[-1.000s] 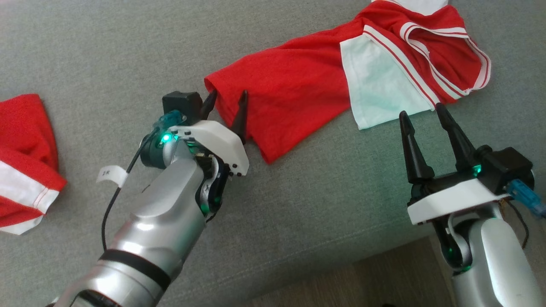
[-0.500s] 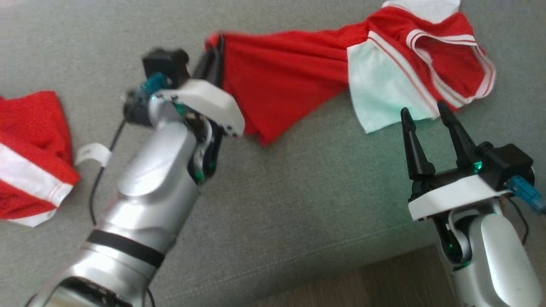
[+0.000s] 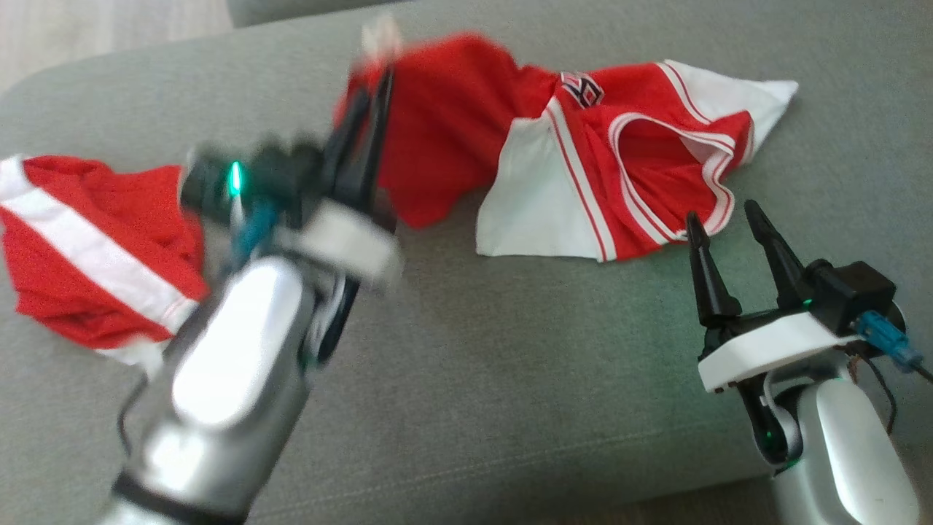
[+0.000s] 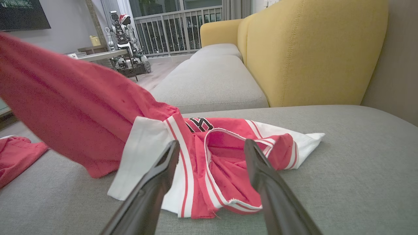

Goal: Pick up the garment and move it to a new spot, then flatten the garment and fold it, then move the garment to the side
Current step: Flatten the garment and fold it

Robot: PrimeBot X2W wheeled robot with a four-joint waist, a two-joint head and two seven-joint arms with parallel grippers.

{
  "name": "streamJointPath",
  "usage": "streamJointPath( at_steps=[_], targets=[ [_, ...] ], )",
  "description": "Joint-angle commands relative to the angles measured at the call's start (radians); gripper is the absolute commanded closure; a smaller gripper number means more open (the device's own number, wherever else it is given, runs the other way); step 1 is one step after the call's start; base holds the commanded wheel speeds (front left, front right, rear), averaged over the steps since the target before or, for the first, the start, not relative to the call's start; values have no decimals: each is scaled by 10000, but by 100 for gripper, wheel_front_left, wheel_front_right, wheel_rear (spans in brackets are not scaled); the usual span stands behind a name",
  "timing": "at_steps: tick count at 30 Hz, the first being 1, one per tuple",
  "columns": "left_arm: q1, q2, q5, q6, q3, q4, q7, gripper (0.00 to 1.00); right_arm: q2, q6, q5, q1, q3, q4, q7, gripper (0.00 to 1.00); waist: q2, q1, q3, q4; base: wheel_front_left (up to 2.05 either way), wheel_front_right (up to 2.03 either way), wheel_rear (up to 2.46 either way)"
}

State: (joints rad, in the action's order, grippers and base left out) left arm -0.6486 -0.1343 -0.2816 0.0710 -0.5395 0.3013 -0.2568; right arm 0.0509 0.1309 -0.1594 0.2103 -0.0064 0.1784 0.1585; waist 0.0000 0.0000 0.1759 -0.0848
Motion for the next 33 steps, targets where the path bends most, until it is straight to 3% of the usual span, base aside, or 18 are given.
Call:
streamJointPath(
  at_steps=[1, 9, 14, 18, 19, 20, 25, 29, 33],
  targets=[
    [271, -489, 95, -2, 230, -282, -48, 100, -7, -2, -32, 45, 184, -254, 77, 0, 0, 0, -248, 240, 0, 0, 0],
    [2949, -1424, 287, -18, -583, -320, 180, 100, -7, -2, 50, -139, 138, -91, -42, 0, 0, 0, -483, 612, 0, 0, 0],
    [3723, -1626, 728, -144, -1380, 109, 278, 100, -7, -2, 234, -184, 69, -59, -205, 0, 0, 0, -556, 755, 0, 0, 0],
    [3896, -1440, 946, -156, -1814, 720, 255, 100, -7, -2, 373, -201, 52, -36, -360, 0, 0, 0, -647, 785, 0, 0, 0],
    [3881, -1348, 918, -60, -1771, 825, 223, 63, -7, -2, 393, -197, 50, -38, -393, 0, 0, 0, -656, 791, 0, 0, 0],
    [3861, -1220, 808, 71, -1636, 888, 176, 0, -7, -2, 412, -196, 52, -38, -422, 0, 0, 0, -673, 795, 0, 0, 0],
    [3769, -725, 97, 753, -555, 677, -13, 0, -7, -2, 482, -262, 27, -55, -577, 0, 0, 0, -773, 806, 0, 0, 0],
    [4095, -190, -370, 1544, 1254, -1085, -44, 0, -7, -2, 171, -466, -52, 123, -824, 0, 0, 0, -847, 876, 0, 0, 0],
    [4611, 102, 21, 1616, 2069, -2196, -46, 0, -7, -2, -516, -646, -162, 609, -990, 0, 0, 0, -863, 1060, 0, 0, 0]
  ],
)
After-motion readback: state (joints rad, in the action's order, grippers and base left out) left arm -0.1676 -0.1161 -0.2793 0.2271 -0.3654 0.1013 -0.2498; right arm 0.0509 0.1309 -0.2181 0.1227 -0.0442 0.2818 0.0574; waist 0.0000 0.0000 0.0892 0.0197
